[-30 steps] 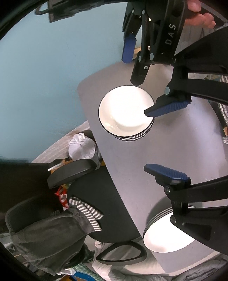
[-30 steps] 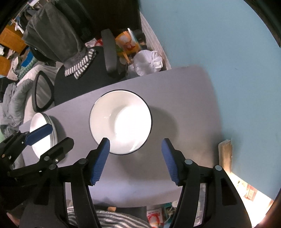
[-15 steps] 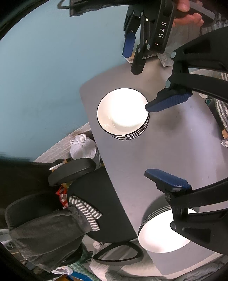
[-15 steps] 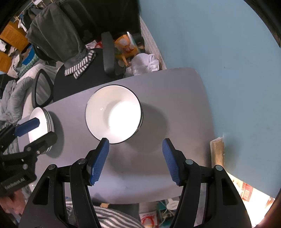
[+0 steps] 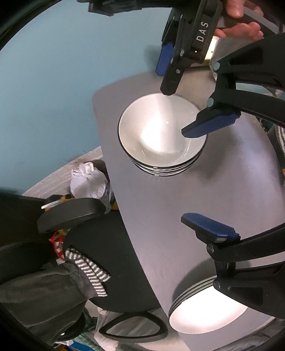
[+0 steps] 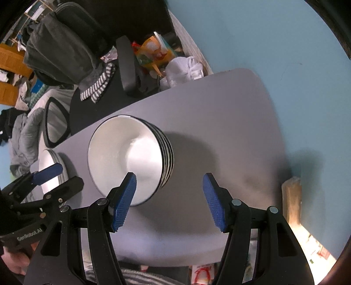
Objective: Organize plates and bowls
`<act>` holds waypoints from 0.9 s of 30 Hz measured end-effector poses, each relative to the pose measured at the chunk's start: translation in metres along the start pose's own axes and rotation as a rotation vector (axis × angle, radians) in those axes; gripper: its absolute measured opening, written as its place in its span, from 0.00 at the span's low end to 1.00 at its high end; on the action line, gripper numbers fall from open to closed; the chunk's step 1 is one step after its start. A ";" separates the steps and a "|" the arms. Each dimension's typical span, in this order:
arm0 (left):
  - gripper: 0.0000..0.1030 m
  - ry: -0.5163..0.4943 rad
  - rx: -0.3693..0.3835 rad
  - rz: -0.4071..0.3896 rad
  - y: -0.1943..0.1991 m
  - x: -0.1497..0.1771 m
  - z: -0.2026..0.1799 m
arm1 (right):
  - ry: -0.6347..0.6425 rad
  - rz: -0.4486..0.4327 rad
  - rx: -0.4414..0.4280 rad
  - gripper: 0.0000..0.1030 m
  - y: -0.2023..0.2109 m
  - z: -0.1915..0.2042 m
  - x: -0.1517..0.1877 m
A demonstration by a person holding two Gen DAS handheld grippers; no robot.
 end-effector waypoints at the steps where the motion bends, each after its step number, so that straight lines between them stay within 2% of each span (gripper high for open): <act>1: 0.70 -0.002 -0.003 0.006 -0.002 0.000 -0.001 | 0.005 0.005 0.002 0.60 -0.004 0.000 -0.002; 7: 0.70 0.020 -0.025 0.051 -0.025 -0.005 0.000 | 0.023 0.042 0.025 0.60 -0.024 -0.006 -0.010; 27: 0.70 0.086 -0.026 0.150 -0.060 -0.013 -0.002 | 0.040 0.120 -0.019 0.60 -0.056 -0.014 -0.017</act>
Point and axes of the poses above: each gripper's, at about its wrist camera, not at the fingertips, and y roughly against the way its jaws point, z to its left, x to its underside, the point moved 5 cm from there along -y, roughly the way its jaws point, and after that the axes turned 6 degrees about -x, right-handed, at the moved point
